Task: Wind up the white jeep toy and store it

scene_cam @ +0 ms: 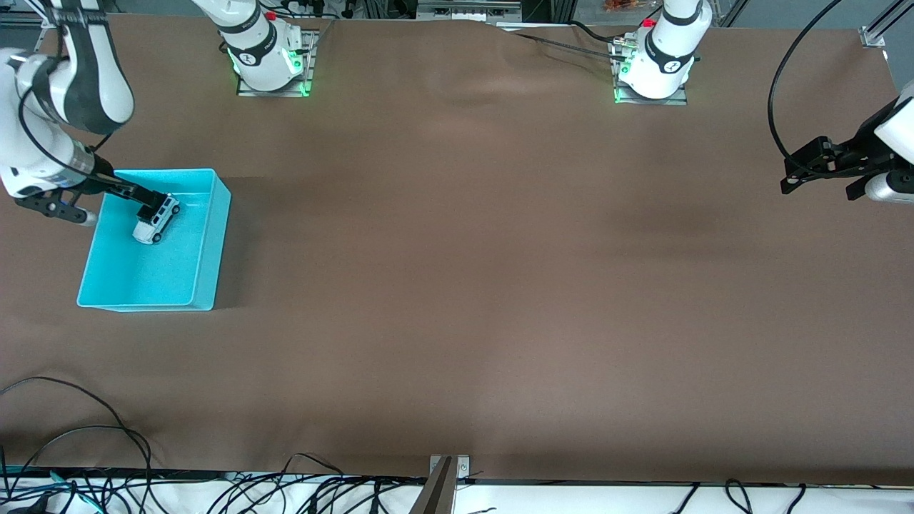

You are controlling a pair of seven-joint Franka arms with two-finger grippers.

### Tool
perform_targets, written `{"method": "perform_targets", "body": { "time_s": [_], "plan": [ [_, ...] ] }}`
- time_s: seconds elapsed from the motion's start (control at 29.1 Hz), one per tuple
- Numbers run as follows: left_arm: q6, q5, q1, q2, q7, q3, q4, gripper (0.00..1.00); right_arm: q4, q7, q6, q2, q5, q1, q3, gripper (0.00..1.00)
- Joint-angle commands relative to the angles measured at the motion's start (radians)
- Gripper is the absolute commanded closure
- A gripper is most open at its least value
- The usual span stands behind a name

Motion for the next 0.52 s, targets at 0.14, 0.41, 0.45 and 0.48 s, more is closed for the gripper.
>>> {"method": "perform_targets", "body": {
  "time_s": [0.14, 0.41, 0.45, 0.48],
  "plan": [
    [-0.037, 0.001, 0.001, 0.017, -0.001, -0.001, 0.043, 0.0, 0.332, 0.006, -0.349, -0.019, 0.13, 0.002, 0.161, 0.0],
    [-0.068, 0.001, 0.004, 0.013, -0.001, -0.002, 0.07, 0.0, 0.369, 0.007, -0.367, -0.019, 0.168, 0.002, 0.255, 0.0],
    [-0.07, 0.003, 0.004, 0.014, -0.001, -0.001, 0.075, 0.0, 0.371, 0.007, -0.367, -0.019, 0.168, 0.002, 0.256, 0.0],
    [-0.07, 0.001, 0.005, 0.014, -0.001, -0.001, 0.075, 0.0, 0.373, 0.007, -0.367, -0.019, 0.168, 0.002, 0.256, 0.0]
  ]
}}
